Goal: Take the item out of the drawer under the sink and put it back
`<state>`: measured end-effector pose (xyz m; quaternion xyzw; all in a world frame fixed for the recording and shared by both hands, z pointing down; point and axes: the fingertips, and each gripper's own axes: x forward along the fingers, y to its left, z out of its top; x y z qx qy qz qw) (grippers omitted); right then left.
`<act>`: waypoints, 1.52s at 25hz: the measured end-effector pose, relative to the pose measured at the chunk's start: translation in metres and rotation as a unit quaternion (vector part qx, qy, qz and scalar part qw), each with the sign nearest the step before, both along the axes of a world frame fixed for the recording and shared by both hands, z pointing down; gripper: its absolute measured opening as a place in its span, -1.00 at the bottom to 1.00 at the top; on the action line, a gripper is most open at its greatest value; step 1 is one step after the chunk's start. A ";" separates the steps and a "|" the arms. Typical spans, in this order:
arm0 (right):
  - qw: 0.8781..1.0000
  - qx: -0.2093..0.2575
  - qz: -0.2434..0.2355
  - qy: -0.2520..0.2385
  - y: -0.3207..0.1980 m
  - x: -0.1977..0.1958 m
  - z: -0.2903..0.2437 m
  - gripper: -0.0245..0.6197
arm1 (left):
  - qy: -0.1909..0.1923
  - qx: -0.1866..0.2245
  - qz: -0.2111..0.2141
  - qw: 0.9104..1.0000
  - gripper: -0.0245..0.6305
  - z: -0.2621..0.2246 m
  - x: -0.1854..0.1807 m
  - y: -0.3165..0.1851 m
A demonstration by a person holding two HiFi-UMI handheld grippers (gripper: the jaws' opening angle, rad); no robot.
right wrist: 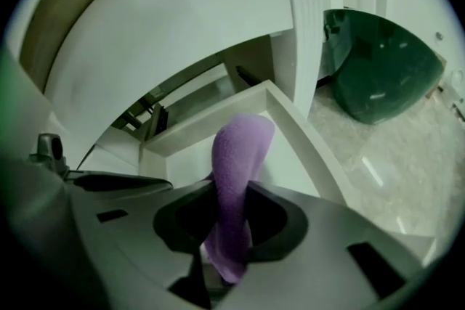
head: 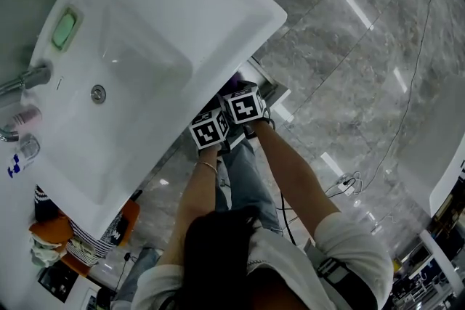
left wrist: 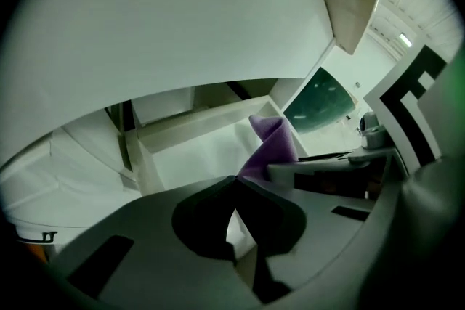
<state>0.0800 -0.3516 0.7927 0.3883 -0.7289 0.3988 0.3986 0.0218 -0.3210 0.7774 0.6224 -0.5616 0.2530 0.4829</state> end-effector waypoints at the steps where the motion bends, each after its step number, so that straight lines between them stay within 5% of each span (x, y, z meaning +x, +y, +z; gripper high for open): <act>1: 1.000 0.002 -0.007 0.000 -0.002 -0.001 0.001 -0.60 | -0.002 -0.002 -0.004 1.000 -0.92 0.001 -0.001 0.000; 16: 0.998 -0.045 0.012 -0.037 0.004 -0.008 0.006 -0.24 | -0.005 -0.007 -0.008 1.000 -0.92 0.002 -0.006 0.007; 31: 0.997 0.044 0.059 -0.037 0.014 0.012 -0.065 -0.21 | 0.010 0.032 0.029 0.999 -0.92 -0.048 -0.009 0.020; 38: 0.989 0.110 0.089 -0.042 0.026 0.012 -0.126 -0.21 | 0.023 0.107 0.069 0.992 -0.92 -0.107 -0.002 0.025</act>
